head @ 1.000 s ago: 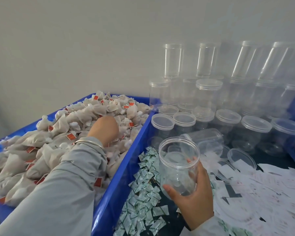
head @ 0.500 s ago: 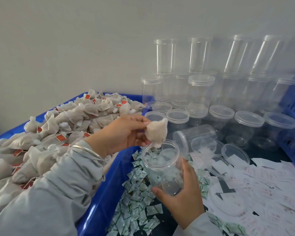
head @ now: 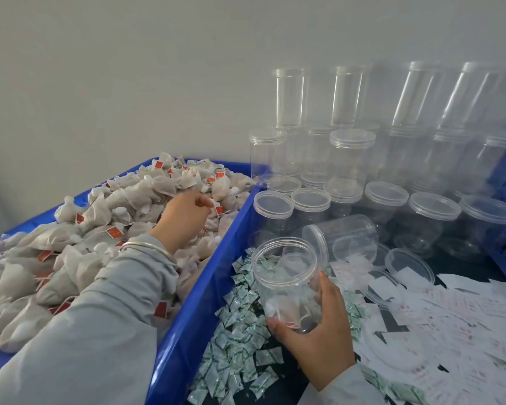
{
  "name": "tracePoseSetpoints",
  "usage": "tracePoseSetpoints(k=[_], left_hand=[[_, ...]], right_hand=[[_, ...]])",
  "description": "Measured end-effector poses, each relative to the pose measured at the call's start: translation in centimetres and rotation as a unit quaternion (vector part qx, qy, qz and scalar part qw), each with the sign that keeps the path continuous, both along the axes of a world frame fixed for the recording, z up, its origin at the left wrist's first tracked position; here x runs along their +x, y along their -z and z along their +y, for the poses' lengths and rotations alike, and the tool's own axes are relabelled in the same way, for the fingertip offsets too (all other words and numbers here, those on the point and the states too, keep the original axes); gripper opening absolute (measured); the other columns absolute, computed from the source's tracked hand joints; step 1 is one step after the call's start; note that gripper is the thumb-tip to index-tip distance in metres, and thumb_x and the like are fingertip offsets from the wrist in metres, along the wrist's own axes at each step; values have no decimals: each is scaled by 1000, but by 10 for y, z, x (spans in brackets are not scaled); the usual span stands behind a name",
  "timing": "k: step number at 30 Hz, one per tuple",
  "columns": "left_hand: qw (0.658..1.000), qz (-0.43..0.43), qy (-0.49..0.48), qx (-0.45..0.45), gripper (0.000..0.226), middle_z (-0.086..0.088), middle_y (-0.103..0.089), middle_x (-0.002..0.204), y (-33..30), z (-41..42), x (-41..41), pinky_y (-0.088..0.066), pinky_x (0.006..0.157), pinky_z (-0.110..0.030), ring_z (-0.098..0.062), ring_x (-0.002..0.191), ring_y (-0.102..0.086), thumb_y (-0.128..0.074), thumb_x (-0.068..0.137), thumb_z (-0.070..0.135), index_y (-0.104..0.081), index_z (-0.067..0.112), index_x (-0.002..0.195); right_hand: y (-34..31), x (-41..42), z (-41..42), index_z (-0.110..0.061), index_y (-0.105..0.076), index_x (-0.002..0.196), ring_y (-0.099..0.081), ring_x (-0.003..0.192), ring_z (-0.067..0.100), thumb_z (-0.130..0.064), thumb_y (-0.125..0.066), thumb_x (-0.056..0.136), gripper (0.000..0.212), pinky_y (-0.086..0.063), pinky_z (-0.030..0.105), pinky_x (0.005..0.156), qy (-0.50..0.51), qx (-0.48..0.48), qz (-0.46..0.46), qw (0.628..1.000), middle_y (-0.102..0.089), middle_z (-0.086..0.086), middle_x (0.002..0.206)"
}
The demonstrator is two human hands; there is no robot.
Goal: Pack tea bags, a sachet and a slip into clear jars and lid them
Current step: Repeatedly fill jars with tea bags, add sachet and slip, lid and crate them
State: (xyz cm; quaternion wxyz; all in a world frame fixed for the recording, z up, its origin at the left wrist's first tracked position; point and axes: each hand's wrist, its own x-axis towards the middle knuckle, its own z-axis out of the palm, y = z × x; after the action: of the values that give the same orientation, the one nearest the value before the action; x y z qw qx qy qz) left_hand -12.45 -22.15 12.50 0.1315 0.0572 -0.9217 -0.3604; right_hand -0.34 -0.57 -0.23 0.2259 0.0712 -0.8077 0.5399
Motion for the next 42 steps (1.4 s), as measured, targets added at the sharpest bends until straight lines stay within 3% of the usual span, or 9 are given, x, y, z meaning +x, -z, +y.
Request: tracePoseSetpoints(k=[6,12,15,24,28,31,33,36,42], left_hand=[[938,-170,107,-281,38,-10,-55,133,36,-2,-8,-39,94,-28,-25,118,-53,-45,95,15,-52,15,132],[925,-175,129,-313,40,-11,-52,137,42,1,-9,-37,90,-26,-26,122,-51,-41,100,25,-43,13,138],[924,-177,113,-318,44,-8,-51,139,43,-1,-13,-36,93,-25,-23,125,-49,-47,96,19,-43,14,140],[978,-43,68,-194,17,-3,-67,92,19,0,-4,-38,60,-22,-18,76,-58,-51,90,19,-62,16,103],[999,8,29,12,3,4,-60,75,-4,6,2,-40,55,-21,-11,65,-56,-54,93,20,-55,22,94],[960,-38,77,268,7,-1,-63,77,-18,11,12,-47,58,-24,-12,63,-56,-56,93,14,-63,16,92],[919,-73,150,358,11,-4,-65,83,-24,16,21,-49,61,-24,-13,69,-57,-54,94,10,-64,13,95],[877,-112,260,387,21,-2,-70,85,-28,22,31,-54,63,-22,-11,74,-64,-50,92,3,-68,14,93],[846,-197,370,330,20,-3,-70,85,-29,32,44,-55,67,-22,-11,77,-66,-58,73,7,-74,13,84]], right_hand=[[0,0,0,-68,-19,122,-34,120,-18,-70,-71,44,94,-33,17,96,-3,-9,0,1000,-31,-49,122],[0,0,2,-70,-16,124,-31,118,-23,-68,-72,45,97,-31,0,86,-4,11,7,1000,-29,-50,123],[0,-1,3,-63,-21,126,-32,119,-21,-68,-73,45,97,-33,1,86,-7,7,8,1000,-31,-48,123],[3,-2,3,-59,-25,126,-40,121,-10,-63,-79,45,97,-39,23,99,-27,-22,-8,999,-37,-42,123],[2,-1,3,-64,-21,124,-36,120,-15,-68,-75,44,97,-38,22,98,-27,-20,-11,999,-33,-47,121],[2,-1,2,-61,-20,126,-36,120,-15,-68,-74,45,97,-38,22,98,-26,-12,-12,1000,-33,-46,121],[3,-2,2,-59,-22,127,-37,119,-15,-67,-75,46,97,-38,21,98,-22,-11,-12,1000,-35,-41,123],[4,-2,2,-52,-26,132,-38,119,-14,-67,-76,46,101,-39,22,98,-23,-15,-19,999,-38,-36,125],[3,-3,2,-29,-36,141,-43,119,-6,-65,-77,50,106,-45,30,99,-19,-7,-32,999,-44,-25,126]])
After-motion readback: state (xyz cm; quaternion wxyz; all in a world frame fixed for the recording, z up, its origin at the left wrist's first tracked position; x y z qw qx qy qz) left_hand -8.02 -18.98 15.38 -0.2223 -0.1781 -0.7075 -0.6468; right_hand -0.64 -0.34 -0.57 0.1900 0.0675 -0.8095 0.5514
